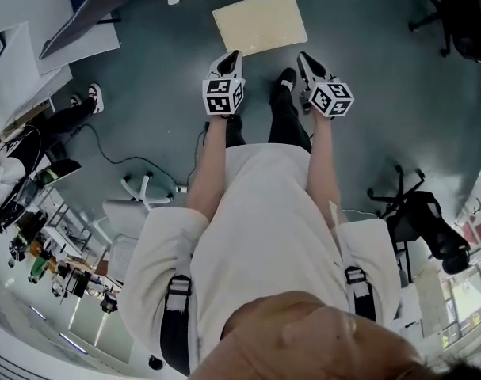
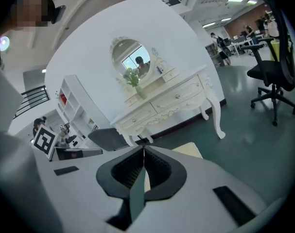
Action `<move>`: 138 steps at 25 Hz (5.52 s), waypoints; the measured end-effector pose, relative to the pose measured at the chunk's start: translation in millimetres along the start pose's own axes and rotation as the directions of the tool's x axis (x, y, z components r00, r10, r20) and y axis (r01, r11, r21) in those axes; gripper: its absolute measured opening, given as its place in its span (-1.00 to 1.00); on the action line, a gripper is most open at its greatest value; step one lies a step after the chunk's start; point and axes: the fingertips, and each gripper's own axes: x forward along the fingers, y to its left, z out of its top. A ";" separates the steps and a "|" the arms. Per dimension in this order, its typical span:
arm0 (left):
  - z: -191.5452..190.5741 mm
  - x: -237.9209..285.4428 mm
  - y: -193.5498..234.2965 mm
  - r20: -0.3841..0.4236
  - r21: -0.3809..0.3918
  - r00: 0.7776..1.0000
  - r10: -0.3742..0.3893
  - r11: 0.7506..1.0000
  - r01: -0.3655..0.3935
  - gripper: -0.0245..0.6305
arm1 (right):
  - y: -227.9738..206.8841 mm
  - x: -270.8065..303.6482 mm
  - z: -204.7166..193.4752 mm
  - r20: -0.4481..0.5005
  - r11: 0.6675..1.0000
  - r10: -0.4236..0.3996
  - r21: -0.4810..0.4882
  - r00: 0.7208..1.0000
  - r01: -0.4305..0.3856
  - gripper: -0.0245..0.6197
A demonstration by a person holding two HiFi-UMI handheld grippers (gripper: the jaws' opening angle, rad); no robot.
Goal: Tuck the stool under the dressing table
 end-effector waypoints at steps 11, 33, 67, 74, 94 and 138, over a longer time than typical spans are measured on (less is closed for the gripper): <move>-74.6 57.3 15.0 -0.048 -0.103 0.992 0.114 0.988 -0.119 -0.88 | -100.6 38.6 -48.8 -0.239 0.988 0.011 -0.146 0.971 -0.047 -0.79; -284.0 193.3 127.5 -0.104 -0.223 0.964 0.245 0.939 -0.263 -0.78 | -262.2 145.9 -218.8 -0.378 0.948 -0.122 -0.318 0.918 -0.005 -0.75; -321.4 228.0 141.1 -0.284 -0.146 0.927 0.244 0.945 -0.294 -0.03 | -301.5 192.1 -247.3 -0.583 0.845 -0.242 -0.520 0.776 -0.128 -0.25; -309.2 234.1 154.5 -0.289 -0.134 0.929 0.231 0.951 -0.278 -0.03 | -297.0 200.0 -242.6 -0.575 0.856 -0.258 -0.509 0.776 -0.092 -0.25; -253.5 270.9 212.2 -0.327 -0.117 0.931 0.162 0.971 -0.210 -0.03 | -289.3 259.5 -208.1 -0.562 0.896 -0.300 -0.443 0.771 0.026 -0.25; -107.6 409.0 261.7 -0.247 -0.127 0.928 0.279 0.940 -0.316 -0.03 | -362.2 397.5 -59.1 -0.461 0.896 -0.181 -0.441 0.869 -0.048 -0.26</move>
